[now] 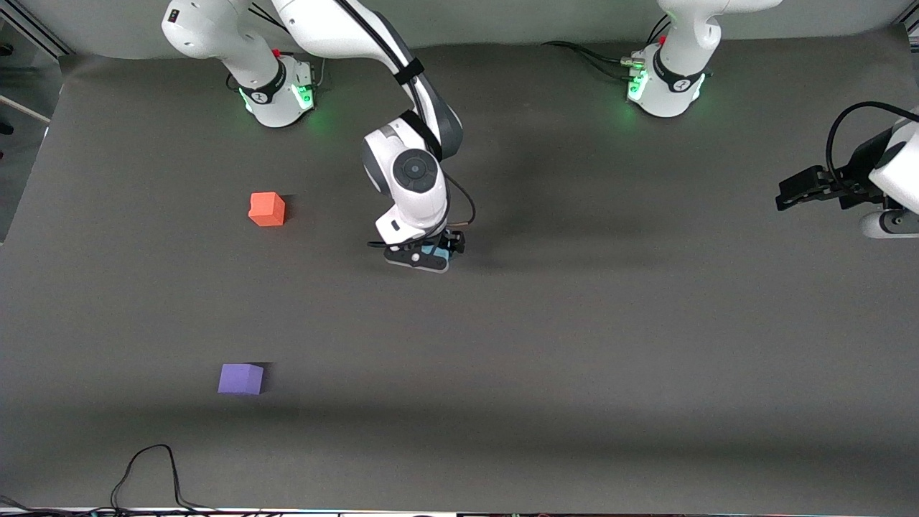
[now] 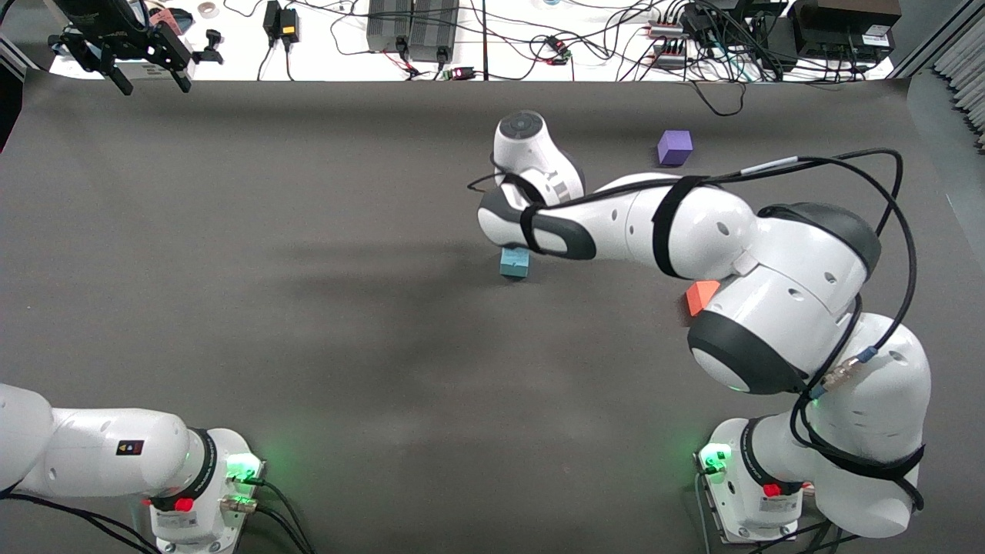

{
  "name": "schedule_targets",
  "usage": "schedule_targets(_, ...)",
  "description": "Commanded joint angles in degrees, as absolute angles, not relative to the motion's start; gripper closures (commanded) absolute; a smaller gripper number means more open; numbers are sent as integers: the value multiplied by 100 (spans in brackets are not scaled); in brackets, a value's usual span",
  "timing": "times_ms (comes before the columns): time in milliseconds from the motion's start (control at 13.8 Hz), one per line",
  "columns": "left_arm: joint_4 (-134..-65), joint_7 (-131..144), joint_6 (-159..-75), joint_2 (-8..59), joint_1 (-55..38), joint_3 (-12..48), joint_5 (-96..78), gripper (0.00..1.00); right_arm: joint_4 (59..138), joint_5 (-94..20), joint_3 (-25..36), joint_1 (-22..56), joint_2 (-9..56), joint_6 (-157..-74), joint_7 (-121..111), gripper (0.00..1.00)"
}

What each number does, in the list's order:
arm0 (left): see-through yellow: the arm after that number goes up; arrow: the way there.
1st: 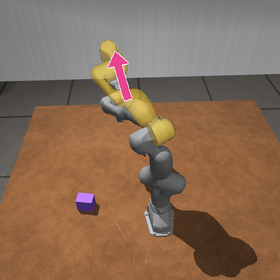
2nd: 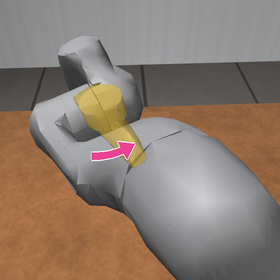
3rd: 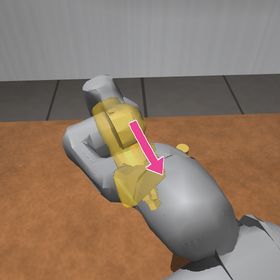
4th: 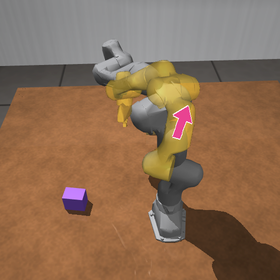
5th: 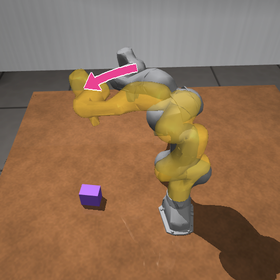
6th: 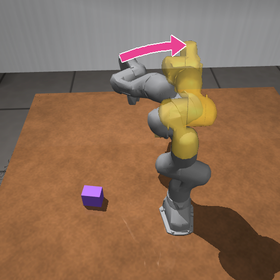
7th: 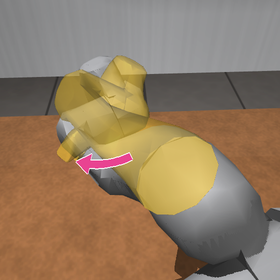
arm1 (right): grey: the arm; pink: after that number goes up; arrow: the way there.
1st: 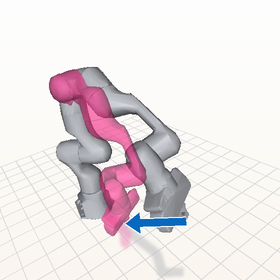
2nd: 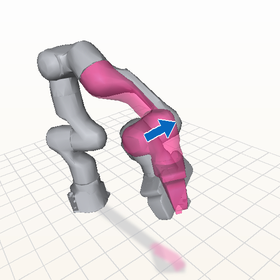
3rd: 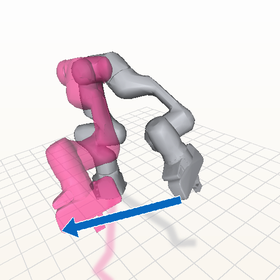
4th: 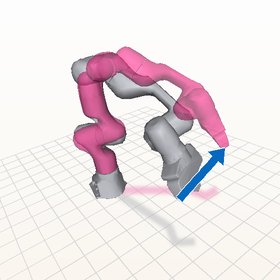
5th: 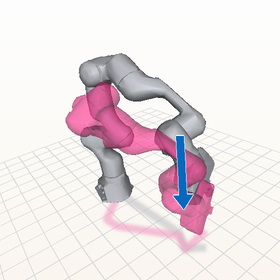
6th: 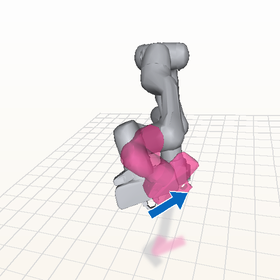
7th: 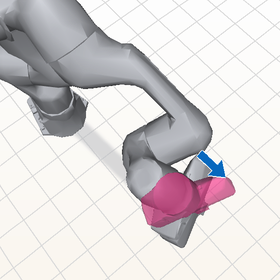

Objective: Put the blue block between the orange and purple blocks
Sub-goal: 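Hand the blue block from the left gripper to the right gripper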

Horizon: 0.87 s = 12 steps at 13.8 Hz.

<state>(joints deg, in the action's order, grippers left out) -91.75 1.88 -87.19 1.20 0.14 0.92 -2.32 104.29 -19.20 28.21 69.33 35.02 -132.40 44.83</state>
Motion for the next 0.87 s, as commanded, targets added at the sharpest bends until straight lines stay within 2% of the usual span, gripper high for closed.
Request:
schedule_targets(0, -9158, 70, -8631, 79, -17, 79, -141, 0, 10846, -2057, 2874, 7180, 3340, -13588, 4553, 0)
schedule_targets(289, -9097, 53, -8648, 123, -26, 105, -141, 0, 11275, -2057, 2883, 7356, 3340, -14043, 4518, 0)
schedule_targets(361, -9088, 44, -8648, 140, -26, 123, -141, 0, 11285, -2057, 2883, 7374, 3340, -14071, 4457, 15)
schedule_targets(434, -9088, 35, -8648, 149, -9, 132, -141, 0, 11285, -2057, 2883, 7374, 3331, -14054, 4439, 42)
schedule_targets(506, -9079, -61, -8640, 176, 0, 149, -132, 0, 11276, -2057, 2892, 7365, 3305, -14036, 4430, 58)
schedule_targets(578, -9088, -262, -8622, 176, 0, 149, -123, 0, 11276, -2057, 2900, 7357, 3279, -13993, 4421, 63)
schedule_targets(795, -9088, -404, -8596, 167, -9, 141, -44, 0, 11206, -1960, 3162, 7304, 3060, -13651, 3959, 65)
